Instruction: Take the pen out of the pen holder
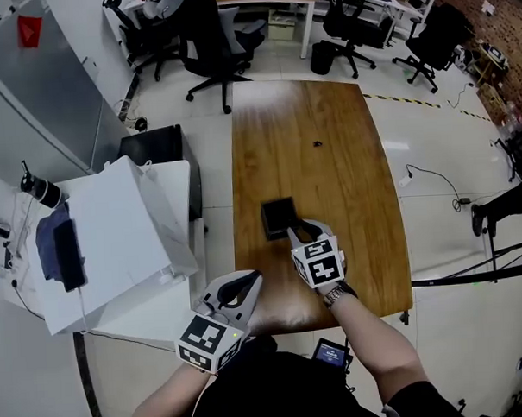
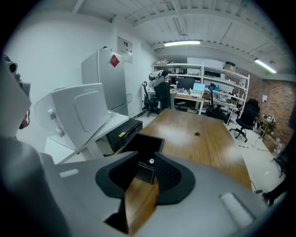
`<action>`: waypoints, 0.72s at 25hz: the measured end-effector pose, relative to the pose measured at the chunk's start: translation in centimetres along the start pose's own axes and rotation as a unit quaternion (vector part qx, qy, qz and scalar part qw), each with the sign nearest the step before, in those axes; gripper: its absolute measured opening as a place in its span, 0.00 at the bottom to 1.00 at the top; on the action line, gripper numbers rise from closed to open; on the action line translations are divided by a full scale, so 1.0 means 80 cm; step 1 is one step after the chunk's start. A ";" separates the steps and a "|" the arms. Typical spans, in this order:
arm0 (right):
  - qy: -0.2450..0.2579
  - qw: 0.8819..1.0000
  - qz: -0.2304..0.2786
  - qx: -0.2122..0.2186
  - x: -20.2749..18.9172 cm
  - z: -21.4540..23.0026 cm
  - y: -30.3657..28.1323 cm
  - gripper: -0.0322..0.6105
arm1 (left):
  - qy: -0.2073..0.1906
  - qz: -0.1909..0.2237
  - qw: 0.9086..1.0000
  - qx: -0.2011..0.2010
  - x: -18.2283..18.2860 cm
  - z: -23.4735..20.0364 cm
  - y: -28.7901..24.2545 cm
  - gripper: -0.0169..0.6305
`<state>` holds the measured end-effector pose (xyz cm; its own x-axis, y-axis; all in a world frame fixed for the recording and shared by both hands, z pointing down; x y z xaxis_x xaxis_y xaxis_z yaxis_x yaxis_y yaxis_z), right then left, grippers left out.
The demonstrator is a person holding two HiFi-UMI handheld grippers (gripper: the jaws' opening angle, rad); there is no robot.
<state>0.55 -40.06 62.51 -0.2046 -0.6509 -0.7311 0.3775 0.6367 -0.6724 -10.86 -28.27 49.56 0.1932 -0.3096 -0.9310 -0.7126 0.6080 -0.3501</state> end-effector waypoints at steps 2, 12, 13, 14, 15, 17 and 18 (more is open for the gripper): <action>-0.005 1.000 -0.012 -0.006 -0.006 0.005 -0.011 0.21 | 0.002 -0.003 1.000 0.003 -0.003 -0.011 0.000 0.03; 0.000 1.000 -0.011 -0.023 0.003 0.010 -0.016 0.14 | 0.005 -0.002 1.000 -0.001 -0.004 -0.023 -0.002 0.03; 0.000 1.000 -0.005 -0.023 0.007 0.009 -0.010 0.14 | 0.004 -0.001 1.000 -0.002 -0.003 -0.022 -0.001 0.03; -0.001 1.000 0.003 -0.023 0.011 0.007 -0.003 0.14 | 0.003 0.001 1.000 -0.002 -0.001 -0.020 0.000 0.03; -0.001 1.000 0.010 -0.022 0.016 0.005 0.006 0.14 | 0.002 0.003 1.000 -0.002 0.001 -0.017 0.001 0.03; -0.001 0.999 0.028 -0.020 0.023 0.001 0.026 0.14 | -0.001 0.010 1.000 -0.001 0.006 -0.010 0.004 0.03; -0.001 0.999 0.037 -0.019 0.027 -0.001 0.038 0.14 | -0.004 0.013 1.000 0.000 0.010 -0.004 0.007 0.03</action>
<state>1.18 -39.49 58.88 -0.1756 -0.6024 -0.7786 0.3572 0.6980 -0.6206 -11.31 -28.43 48.68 0.1787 -0.2879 -0.9408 -0.7178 0.6159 -0.3248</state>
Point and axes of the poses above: the fingertips, and each gripper's own axes: y backward along the fingers, z to its right, x out of its top, the point moved 2 cm from there along y, backward along the fingers, and after that the axes turned 8 degrees about -y, right-handed, at the moved point
